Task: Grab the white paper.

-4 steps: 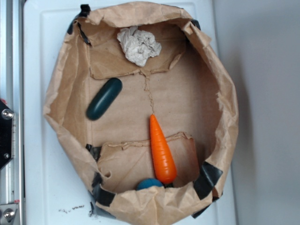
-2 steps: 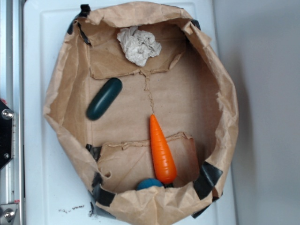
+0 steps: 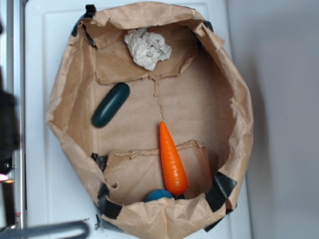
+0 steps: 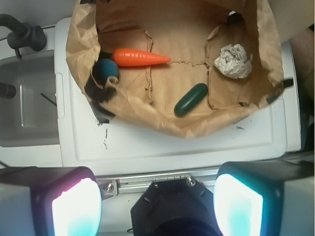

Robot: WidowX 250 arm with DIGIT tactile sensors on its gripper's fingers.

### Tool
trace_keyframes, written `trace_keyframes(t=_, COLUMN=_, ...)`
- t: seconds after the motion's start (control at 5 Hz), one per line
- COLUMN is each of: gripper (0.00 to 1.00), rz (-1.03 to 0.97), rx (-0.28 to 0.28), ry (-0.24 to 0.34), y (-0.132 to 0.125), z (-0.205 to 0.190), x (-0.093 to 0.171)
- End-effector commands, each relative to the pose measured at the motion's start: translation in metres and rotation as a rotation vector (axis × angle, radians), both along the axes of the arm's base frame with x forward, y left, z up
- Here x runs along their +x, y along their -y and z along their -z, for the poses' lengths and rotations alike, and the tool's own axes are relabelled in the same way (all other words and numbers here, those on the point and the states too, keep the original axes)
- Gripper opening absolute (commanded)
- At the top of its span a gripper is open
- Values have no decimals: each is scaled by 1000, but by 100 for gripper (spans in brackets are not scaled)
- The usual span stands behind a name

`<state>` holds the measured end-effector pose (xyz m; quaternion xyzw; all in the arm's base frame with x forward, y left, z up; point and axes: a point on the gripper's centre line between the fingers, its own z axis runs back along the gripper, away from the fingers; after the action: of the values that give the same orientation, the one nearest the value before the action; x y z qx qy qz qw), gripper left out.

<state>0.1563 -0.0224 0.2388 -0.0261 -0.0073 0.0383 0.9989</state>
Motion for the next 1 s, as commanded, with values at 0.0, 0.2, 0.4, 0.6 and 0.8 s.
trace_keyframes(t=0.0, gripper=100, rz=-118, rx=41, ry=222, y=-17, z=7, x=87)
trace_keyframes(t=0.2, gripper=100, rz=-175, rx=74, ry=240, y=-27, z=32, x=112)
trace_keyframes(t=0.4, gripper=100, rz=-183, rx=86, ry=300, y=-39, z=46, x=135)
trace_keyframes(t=0.6, gripper=100, rz=-208, rx=83, ry=313, y=-56, z=49, x=145)
trace_keyframes(t=0.8, gripper=100, rz=-208, rx=83, ry=313, y=-56, z=49, x=145)
